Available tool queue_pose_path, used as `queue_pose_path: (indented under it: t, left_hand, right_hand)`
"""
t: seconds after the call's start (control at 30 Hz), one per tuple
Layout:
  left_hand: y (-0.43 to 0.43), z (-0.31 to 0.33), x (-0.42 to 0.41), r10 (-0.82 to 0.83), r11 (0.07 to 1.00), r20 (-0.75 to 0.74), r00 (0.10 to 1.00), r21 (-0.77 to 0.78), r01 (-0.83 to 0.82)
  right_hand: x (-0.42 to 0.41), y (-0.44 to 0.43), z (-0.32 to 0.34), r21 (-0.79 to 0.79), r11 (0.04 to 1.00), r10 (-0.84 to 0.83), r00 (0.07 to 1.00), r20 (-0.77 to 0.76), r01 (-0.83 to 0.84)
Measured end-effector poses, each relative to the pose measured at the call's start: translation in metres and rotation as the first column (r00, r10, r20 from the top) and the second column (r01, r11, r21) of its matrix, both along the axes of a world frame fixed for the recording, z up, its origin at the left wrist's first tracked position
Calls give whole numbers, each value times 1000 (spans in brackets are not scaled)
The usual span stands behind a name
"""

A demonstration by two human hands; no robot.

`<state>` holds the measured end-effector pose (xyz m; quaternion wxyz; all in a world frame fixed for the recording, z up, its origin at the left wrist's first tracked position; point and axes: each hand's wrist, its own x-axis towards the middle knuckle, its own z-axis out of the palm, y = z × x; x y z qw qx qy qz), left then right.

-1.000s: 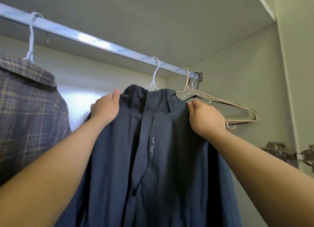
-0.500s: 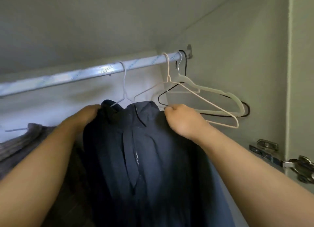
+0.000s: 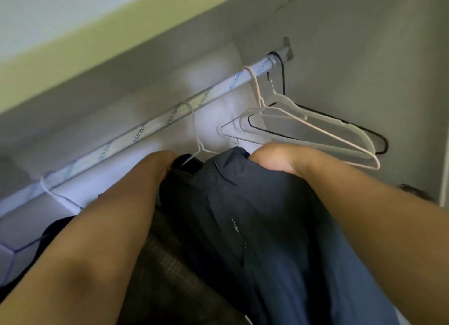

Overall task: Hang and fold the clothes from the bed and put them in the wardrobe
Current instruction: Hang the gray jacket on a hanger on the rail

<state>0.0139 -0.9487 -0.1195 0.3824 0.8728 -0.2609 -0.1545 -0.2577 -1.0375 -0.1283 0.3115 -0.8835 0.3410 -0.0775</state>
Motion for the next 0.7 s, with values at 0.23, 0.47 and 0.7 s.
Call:
queue_pose_path:
  t: [0.23, 0.47, 0.7]
  left_hand:
    - [-10, 34, 5, -105, 978, -72, 992, 175, 116]
    - [7, 48, -18, -323, 939, -196, 926, 52, 339]
    - [18, 49, -11, -371, 910, -174, 912, 127, 395]
  right_hand:
    - [0, -4, -9, 2, 993, -115, 989, 96, 115]
    - [1, 4, -4, 100, 986, -148, 971, 188, 131]
    - [4, 4, 5, 173, 971, -199, 957, 212, 163]
